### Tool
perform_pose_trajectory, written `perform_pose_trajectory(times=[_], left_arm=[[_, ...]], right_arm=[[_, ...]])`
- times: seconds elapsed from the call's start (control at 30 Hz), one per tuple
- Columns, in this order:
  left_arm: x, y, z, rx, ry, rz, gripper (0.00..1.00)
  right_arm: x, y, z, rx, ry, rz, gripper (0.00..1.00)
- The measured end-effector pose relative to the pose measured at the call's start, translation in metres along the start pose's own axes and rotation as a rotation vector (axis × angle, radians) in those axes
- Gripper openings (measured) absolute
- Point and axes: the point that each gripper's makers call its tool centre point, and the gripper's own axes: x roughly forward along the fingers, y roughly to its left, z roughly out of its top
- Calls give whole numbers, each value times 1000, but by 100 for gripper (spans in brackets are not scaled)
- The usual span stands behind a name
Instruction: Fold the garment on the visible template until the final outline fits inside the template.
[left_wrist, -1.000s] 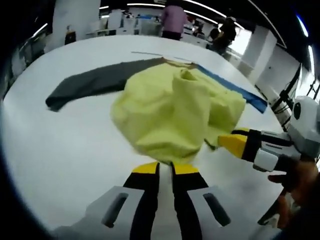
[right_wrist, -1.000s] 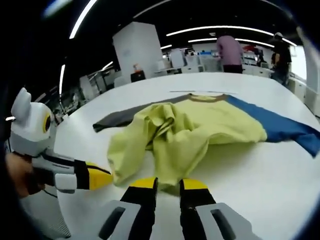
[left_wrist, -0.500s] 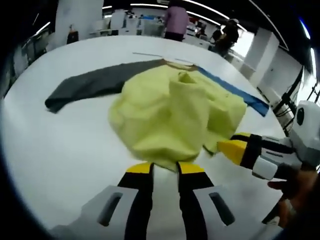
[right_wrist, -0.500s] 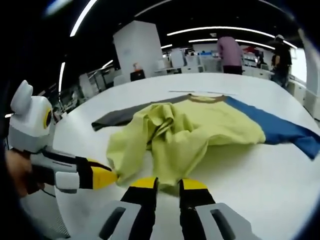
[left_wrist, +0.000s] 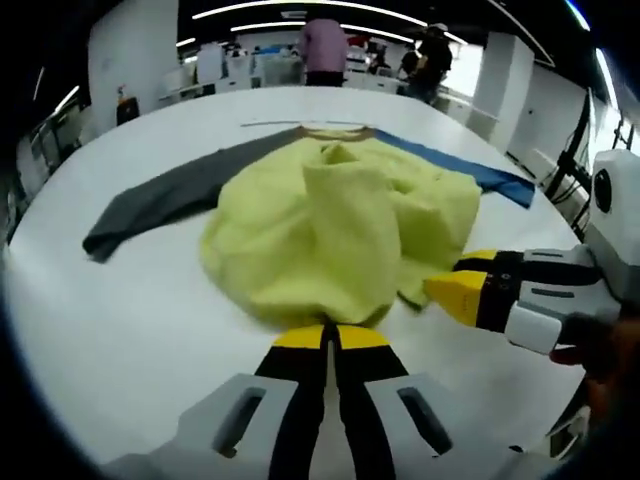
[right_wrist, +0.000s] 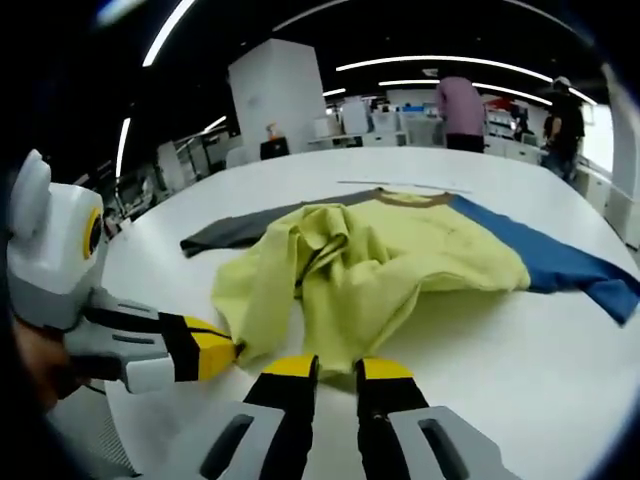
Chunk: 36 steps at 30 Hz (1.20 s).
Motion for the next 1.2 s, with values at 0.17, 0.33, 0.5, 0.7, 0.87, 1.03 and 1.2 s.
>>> perform_pose_trajectory(times=[0.17,0.33,0.5,0.7,0.87,1.03,1.2], left_arm=[[1,1,0,-23,7,-13,0],[0,2,0,-52,9,-32,0],[-4,3,1,-67,-7,-58,0],[-19,8,8,-65,-46,-82,0],[-34,14,19,-60,-89,-96,0],[-51,20,33,-75,-139,-115,0],[-67,29,46,-76,-176,-129,0]], right_arm=[[0,0,1,0,-4,1,10],[-2,0,3,7,-11,3,3],[-3,-2,4,14,-10,8,0],[-10,-2,11,24,-26,19,0],[-23,-1,24,12,-54,33,0],[-39,-5,34,2,-75,38,0],[-56,-9,44,6,-93,48,0]])
